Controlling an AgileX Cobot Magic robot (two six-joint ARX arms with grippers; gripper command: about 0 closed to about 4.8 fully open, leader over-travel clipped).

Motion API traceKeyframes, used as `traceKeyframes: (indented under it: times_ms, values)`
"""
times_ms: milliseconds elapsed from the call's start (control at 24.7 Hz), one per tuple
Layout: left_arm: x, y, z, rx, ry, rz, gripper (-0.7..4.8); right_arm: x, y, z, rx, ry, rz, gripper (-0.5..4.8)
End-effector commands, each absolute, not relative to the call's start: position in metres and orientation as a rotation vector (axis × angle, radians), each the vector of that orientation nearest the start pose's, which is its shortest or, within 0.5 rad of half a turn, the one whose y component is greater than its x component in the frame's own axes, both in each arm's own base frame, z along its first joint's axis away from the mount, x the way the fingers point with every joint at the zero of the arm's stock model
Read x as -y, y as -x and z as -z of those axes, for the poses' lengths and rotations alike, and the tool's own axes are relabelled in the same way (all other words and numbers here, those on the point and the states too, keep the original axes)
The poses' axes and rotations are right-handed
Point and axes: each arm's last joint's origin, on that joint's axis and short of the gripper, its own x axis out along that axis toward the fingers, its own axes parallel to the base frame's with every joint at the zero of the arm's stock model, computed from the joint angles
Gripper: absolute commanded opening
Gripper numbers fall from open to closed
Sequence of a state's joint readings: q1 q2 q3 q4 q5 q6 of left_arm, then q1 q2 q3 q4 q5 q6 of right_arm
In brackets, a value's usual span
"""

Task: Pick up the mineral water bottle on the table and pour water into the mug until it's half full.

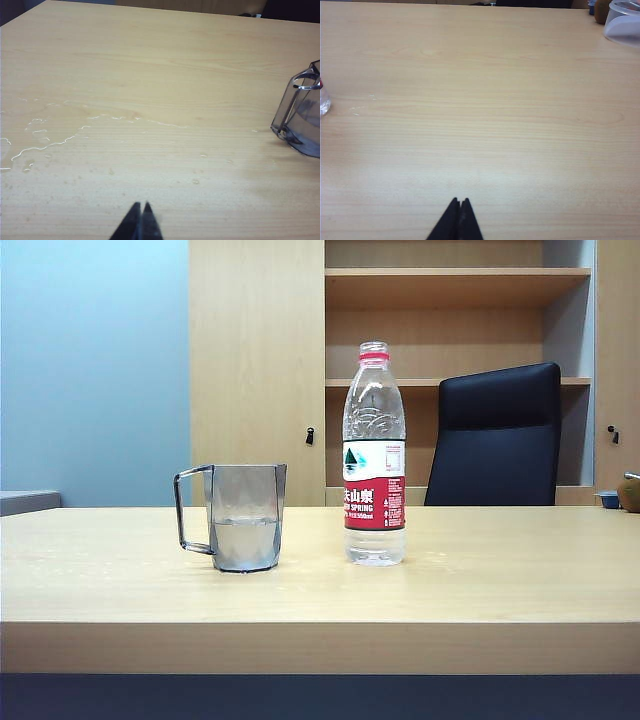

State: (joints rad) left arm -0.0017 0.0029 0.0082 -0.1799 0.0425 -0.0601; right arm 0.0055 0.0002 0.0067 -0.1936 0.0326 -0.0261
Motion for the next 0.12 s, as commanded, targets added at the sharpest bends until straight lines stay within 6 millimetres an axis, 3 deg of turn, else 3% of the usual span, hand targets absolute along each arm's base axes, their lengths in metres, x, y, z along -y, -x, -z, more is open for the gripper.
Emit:
traceKeyframes:
  times_ms: [40,121]
  values:
    - [0.0014,-0.0957,-0.1491,-0.179,0.063,0.041,-0.02,0.0002,-0.0960,-0.1463,-0.181,0.026,0.021,-0.08]
    - [0.0014,-0.0957,-0.1491,-0.179,0.063,0.041,-0.02,0.0002,-0.0960,-0.1463,-0.181,0.026,0.021,-0.08]
